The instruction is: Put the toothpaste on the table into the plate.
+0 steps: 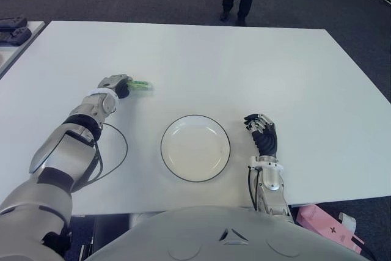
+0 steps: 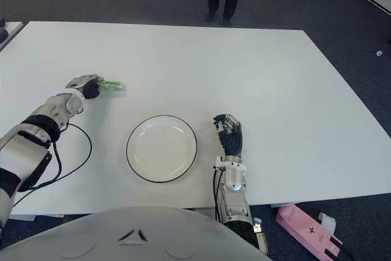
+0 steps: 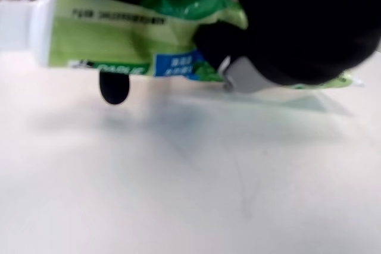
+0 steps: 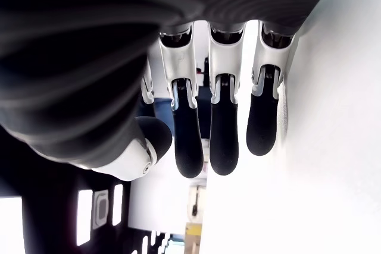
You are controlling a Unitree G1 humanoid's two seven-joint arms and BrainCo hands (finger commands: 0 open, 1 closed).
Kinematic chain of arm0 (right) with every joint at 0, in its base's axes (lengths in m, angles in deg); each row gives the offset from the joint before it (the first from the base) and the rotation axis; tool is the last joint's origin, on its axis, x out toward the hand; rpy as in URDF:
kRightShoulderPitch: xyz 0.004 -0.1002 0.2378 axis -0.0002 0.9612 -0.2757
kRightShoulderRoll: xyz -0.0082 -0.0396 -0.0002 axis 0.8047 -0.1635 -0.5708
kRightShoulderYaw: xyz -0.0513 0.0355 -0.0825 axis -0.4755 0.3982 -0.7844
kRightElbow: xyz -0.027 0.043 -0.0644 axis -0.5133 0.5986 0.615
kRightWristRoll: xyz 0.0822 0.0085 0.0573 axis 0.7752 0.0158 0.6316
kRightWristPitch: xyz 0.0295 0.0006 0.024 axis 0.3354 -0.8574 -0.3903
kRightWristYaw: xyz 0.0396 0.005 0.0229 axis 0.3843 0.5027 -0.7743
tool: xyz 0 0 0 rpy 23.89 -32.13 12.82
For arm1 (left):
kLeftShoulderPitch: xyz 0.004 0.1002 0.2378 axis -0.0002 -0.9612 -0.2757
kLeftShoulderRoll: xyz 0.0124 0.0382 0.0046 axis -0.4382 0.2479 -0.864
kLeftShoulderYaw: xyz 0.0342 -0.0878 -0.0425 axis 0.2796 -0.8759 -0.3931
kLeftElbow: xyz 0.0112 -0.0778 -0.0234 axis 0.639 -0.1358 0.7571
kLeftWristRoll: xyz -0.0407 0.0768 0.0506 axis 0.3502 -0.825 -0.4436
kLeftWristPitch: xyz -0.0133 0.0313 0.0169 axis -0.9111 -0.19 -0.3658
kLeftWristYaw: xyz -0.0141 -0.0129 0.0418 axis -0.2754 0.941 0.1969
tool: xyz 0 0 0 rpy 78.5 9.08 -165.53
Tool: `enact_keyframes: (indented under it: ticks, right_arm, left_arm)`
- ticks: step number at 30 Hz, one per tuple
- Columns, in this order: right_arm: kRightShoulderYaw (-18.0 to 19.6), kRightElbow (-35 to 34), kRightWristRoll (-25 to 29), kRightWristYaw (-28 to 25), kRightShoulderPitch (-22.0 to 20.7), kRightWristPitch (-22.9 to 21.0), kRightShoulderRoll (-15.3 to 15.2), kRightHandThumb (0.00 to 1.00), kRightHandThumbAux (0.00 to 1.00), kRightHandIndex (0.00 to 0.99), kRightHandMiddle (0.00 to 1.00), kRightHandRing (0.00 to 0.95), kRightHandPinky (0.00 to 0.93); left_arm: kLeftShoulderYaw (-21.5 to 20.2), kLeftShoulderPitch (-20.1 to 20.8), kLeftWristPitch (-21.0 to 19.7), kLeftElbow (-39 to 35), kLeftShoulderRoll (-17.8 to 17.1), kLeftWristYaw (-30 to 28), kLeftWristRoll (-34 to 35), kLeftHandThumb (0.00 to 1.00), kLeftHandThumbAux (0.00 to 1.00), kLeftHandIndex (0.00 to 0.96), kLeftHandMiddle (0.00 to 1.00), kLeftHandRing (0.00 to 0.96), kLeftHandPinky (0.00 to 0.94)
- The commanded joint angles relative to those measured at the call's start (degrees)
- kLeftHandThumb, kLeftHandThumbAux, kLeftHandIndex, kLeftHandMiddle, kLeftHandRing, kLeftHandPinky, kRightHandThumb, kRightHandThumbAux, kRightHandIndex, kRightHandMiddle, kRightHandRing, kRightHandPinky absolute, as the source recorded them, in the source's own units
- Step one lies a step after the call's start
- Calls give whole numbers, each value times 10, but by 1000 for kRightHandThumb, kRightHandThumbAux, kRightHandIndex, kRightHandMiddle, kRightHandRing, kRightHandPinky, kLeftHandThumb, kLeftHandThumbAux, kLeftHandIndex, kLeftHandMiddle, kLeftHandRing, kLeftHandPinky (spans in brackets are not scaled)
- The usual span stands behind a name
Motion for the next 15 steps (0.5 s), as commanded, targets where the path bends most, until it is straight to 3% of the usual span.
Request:
enact_keyframes:
  ticks: [1,15]
  right_arm:
    - [2,12,0,-1,1,-19,-2,711,728,427,475,460,451]
    - [2,18,-2,2,-2,-14,-1,711,728,427,473,462,452]
  left_arm:
    - [-5,-51,-4,16,27,-49,13,841,673,419,594,727,722]
    - [-52,-68,35,-2,19,-7,47,840,673,415,577,732,713]
